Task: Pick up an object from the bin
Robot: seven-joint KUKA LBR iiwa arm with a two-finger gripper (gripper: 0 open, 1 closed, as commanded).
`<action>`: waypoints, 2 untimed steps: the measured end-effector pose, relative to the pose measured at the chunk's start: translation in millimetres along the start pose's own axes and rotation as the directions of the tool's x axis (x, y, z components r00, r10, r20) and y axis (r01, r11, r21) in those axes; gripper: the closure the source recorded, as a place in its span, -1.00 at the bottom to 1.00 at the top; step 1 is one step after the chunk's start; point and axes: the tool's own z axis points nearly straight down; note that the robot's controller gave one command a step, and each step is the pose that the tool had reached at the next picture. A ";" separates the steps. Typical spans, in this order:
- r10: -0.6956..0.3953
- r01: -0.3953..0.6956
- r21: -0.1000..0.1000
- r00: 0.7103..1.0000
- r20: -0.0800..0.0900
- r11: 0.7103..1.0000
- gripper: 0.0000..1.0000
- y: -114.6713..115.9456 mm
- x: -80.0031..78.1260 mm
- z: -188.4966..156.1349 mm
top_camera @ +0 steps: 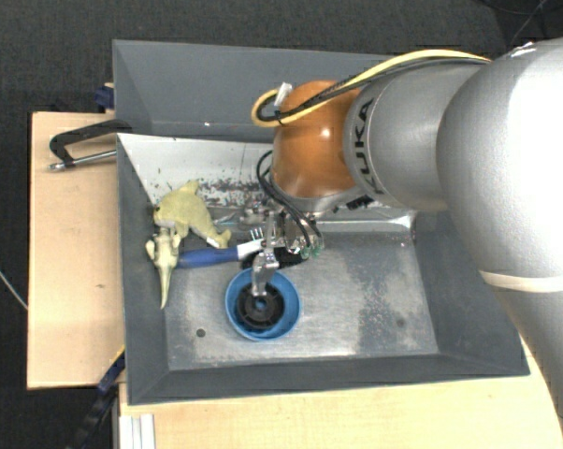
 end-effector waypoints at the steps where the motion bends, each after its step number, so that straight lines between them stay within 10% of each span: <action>1: -0.004 0.004 0.002 1.000 -0.016 1.000 1.00 0.2 2.3 -1.4; 2: -0.006 0.006 0.005 1.000 -0.014 1.000 1.00 2.5 1.9 -5.5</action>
Offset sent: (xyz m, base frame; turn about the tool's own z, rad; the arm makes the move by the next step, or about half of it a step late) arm 0.0000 0.0000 0.0000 0.0000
